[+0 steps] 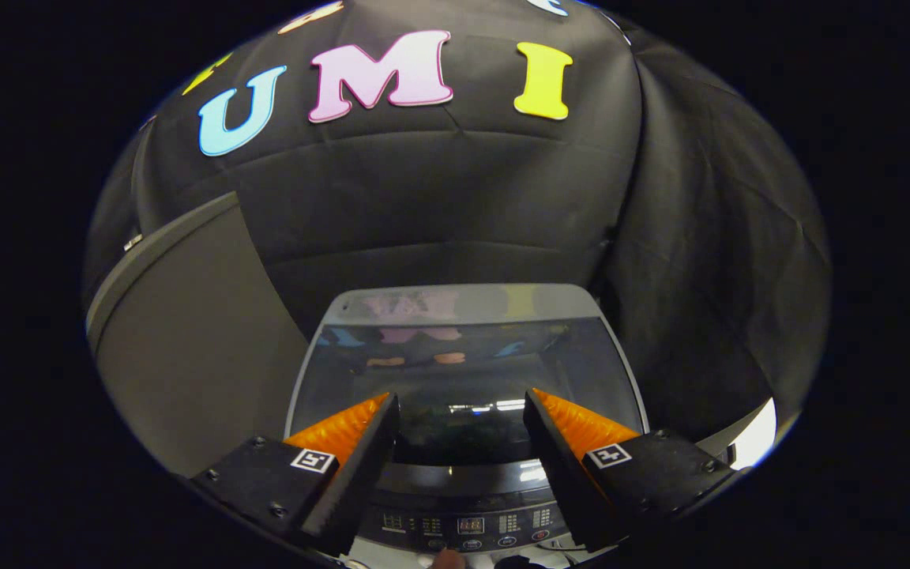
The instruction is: Put the clothes into the washing machine and then close the washing machine lid.
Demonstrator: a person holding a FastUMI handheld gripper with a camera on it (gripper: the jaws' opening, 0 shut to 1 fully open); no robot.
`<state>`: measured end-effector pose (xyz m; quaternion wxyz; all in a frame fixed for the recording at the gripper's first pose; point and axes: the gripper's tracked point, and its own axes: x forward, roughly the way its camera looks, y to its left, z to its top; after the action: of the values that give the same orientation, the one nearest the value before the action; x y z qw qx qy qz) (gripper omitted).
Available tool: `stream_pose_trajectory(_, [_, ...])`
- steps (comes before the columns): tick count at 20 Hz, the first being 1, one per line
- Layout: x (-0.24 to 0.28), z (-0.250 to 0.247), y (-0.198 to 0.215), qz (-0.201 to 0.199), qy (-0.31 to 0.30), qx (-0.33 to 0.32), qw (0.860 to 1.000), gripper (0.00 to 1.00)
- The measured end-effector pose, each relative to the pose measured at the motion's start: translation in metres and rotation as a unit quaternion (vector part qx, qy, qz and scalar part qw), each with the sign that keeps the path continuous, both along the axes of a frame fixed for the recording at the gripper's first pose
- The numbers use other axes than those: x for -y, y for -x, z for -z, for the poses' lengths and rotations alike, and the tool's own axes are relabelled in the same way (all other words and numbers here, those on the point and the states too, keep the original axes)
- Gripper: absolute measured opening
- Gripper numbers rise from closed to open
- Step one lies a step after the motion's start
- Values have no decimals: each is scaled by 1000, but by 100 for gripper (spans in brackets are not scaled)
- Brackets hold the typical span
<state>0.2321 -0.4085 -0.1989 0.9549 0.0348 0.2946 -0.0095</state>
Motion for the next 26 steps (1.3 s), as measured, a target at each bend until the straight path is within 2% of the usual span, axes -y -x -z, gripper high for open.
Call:
stream_pose_trajectory(4, [1, -57, -12, -1, 0, 68, 998, 100])
stream_pose_trajectory(7, [-1, -116, -16, 2, -12, 134, 991, 99])
stream_pose_trajectory(15, [-17, -246, -6, -13, -21, 287, 958, 99])
stream_pose_trajectory(20, [-24, -292, 6, -16, -33, 344, 938, 99])
stream_pose_trajectory(26, [-26, -308, 12, -18, -27, 361, 932, 99])
